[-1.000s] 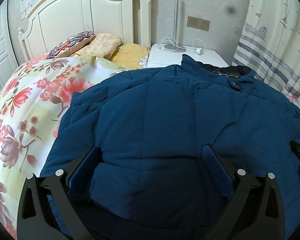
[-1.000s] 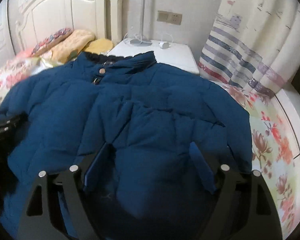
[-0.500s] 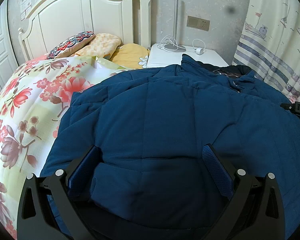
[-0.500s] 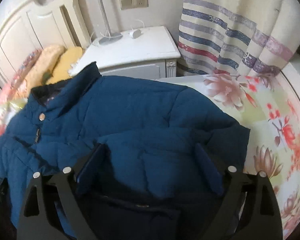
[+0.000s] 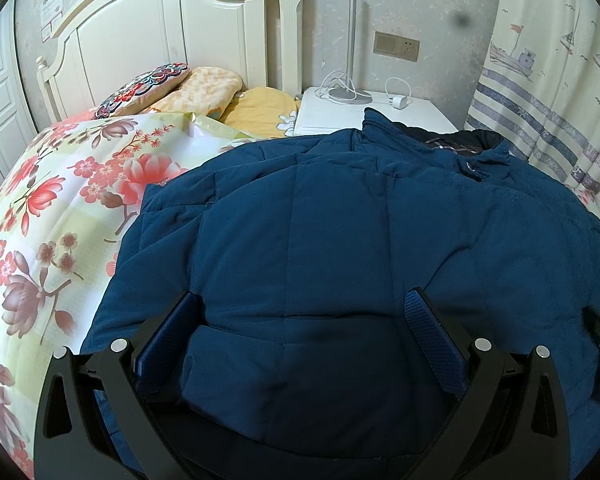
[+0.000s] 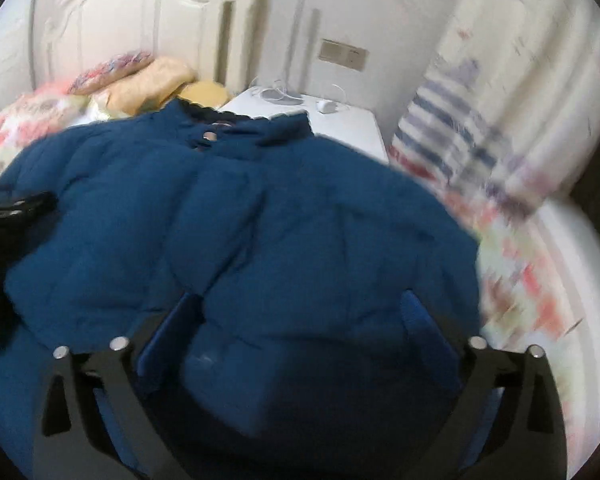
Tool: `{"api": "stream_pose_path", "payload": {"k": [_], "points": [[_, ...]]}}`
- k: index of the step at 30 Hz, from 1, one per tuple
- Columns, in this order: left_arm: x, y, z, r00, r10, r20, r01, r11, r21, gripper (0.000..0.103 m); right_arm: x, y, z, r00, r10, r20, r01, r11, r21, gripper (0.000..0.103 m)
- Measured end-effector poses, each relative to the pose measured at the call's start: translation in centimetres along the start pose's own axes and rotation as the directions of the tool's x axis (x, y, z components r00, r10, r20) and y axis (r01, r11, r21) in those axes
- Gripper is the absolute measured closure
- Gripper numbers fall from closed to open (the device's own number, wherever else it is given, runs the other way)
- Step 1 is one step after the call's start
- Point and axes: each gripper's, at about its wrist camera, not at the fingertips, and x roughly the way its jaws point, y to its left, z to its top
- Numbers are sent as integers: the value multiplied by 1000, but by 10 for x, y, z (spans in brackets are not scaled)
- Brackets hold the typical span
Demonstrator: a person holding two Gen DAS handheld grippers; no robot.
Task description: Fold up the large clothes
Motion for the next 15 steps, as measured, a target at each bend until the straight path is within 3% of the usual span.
{"api": "stream_pose_path", "payload": {"k": [11, 13, 15], "points": [[1, -1, 0, 1000, 8, -6, -8, 1000, 4, 4, 6, -7, -3, 998, 52, -24, -51, 998, 32, 2], [-7, -2, -2, 999, 25, -33, -24, 999, 20, 4, -4, -13, -2, 997, 52, -58, -47, 996, 75, 3], [-38, -2, -8, 1000, -4, -14, 4, 1000, 8, 5, -36, -15, -7, 995, 95, -9, -92, 983, 160, 4]]}}
